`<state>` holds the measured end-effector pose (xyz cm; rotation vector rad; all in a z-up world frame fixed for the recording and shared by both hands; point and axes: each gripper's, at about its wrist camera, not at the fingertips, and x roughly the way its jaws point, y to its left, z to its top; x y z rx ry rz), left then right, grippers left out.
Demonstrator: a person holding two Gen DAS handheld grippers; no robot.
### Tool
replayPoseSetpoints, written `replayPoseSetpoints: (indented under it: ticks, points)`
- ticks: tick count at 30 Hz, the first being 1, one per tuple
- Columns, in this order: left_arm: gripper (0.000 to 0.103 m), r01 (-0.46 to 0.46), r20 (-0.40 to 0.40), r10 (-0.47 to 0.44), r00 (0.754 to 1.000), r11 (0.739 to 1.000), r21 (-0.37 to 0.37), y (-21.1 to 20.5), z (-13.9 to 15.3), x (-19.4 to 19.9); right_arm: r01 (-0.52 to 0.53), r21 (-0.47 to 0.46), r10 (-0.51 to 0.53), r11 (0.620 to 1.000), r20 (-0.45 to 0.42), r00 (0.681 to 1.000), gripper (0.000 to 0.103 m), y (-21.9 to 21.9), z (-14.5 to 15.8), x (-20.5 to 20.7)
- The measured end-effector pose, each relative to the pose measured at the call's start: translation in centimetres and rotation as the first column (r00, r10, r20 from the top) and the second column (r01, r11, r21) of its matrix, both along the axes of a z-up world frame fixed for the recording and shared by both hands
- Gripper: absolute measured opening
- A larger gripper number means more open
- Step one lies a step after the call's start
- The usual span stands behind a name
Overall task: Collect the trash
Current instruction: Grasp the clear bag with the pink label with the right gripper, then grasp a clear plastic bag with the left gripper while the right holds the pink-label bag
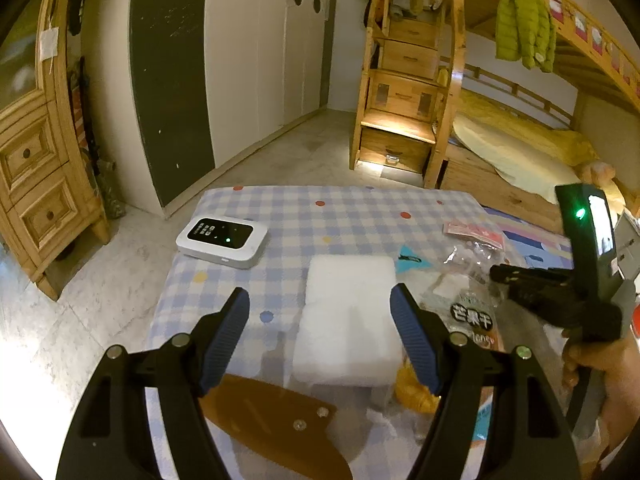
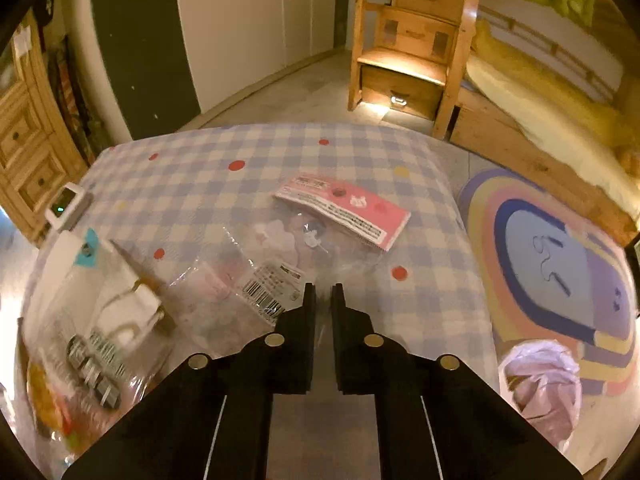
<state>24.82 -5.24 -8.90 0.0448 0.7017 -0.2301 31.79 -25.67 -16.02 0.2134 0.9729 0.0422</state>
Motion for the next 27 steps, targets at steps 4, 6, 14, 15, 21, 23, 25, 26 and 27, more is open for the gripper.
replayPoseSetpoints:
  ticks: [4, 6, 14, 15, 21, 23, 25, 26, 27]
  points:
    - [0.071, 0.012, 0.009, -0.013, 1.000, 1.000, 0.018, 0.0, -0.2, -1.2, 0.014, -0.009, -0.013, 1.000, 0.057, 0.998, 0.001, -1.2, 1.4, -2.5]
    - [0.071, 0.021, 0.003, -0.021, 1.000, 1.000, -0.001, 0.2, -0.2, -1.9, 0.040, -0.022, -0.038, 0.999, 0.103, 0.994, 0.001, -1.9, 2.5, -4.5]
    - [0.067, 0.126, -0.041, -0.127, 0.991, 0.991, -0.036, -1.3, -1.0, -4.0, 0.148, 0.023, -0.150, 0.989, 0.219, 0.964, 0.001, -4.2, 5.4, -11.0]
    - [0.066, 0.132, -0.055, -0.132, 0.990, 0.991, -0.014, -2.0, -1.5, -3.9, 0.147, 0.026, -0.149, 0.989, 0.221, 0.964, 0.001, -4.2, 5.3, -11.6]
    - [0.065, 0.149, -0.175, -0.156, 0.972, 0.987, -0.054, -3.2, -3.7, -2.1, 0.119, 0.006, -0.118, 0.993, 0.204, 0.972, 0.001, -4.1, 5.2, -11.8]
    - [0.062, 0.157, -0.192, -0.170, 0.966, 0.984, -0.081, -3.3, -3.9, -1.9, 0.112, 0.004, -0.111, 0.994, 0.201, 0.973, 0.002, -3.8, 5.1, -11.9]
    - [0.052, 0.164, -0.196, -0.181, 0.964, 0.982, -0.098, -3.3, -3.9, -2.0, 0.106, 0.005, -0.105, 0.994, 0.200, 0.974, 0.002, -3.8, 5.0, -11.9]
    - [0.046, 0.168, -0.193, -0.185, 0.964, 0.980, -0.102, -3.2, -3.9, -2.1, 0.103, 0.006, -0.102, 0.995, 0.199, 0.975, 0.002, -3.8, 5.0, -12.0]
    - [0.036, 0.172, -0.186, -0.189, 0.964, 0.980, -0.103, -3.2, -3.8, -2.3, 0.101, 0.004, -0.100, 0.995, 0.199, 0.975, 0.002, -3.8, 5.0, -12.0]
